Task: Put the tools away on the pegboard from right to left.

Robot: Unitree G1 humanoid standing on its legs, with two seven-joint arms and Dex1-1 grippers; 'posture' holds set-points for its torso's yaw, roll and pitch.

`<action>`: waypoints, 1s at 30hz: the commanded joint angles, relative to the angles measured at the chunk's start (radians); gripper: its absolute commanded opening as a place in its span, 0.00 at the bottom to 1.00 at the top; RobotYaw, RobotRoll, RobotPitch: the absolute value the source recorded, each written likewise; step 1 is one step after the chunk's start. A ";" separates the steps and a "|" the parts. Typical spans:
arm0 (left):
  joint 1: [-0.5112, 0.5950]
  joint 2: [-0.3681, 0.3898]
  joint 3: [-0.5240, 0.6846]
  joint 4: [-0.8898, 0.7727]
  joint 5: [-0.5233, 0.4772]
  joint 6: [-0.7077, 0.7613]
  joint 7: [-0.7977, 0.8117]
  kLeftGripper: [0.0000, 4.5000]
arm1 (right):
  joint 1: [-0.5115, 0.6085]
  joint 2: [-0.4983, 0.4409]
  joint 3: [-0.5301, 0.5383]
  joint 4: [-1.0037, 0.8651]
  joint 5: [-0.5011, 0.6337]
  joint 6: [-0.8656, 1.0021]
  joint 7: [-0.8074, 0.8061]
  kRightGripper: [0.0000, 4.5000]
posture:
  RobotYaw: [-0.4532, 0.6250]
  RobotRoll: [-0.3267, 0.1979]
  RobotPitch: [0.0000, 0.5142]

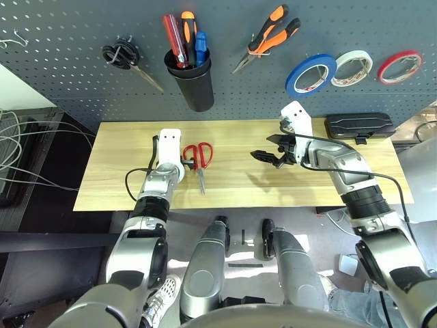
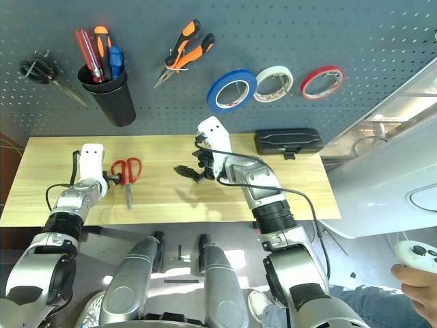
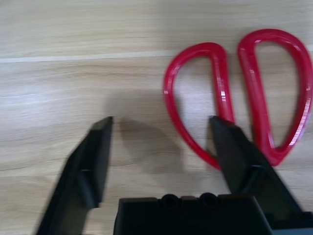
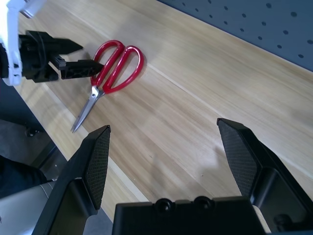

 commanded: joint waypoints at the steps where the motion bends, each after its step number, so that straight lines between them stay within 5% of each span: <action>1: 0.046 -0.022 -0.011 0.051 -0.016 0.060 -0.032 0.57 | 0.001 0.006 0.010 0.025 -0.004 -0.017 -0.004 1.00 | 0.56 0.62 0.63; 9: 0.066 -0.034 -0.008 -0.036 -0.026 0.005 -0.033 0.01 | -0.012 0.005 0.003 0.052 -0.004 -0.046 -0.009 1.00 | 0.56 0.62 0.64; 23: 0.397 0.034 0.007 -0.642 -0.030 -0.094 -0.065 0.01 | -0.008 0.009 0.009 0.022 0.020 -0.128 0.054 1.00 | 0.57 0.62 0.64; 30: 0.544 0.092 0.046 -0.746 -0.047 -0.295 -0.127 0.01 | -0.012 0.017 0.016 -0.006 0.032 -0.231 0.124 1.00 | 0.58 0.62 0.65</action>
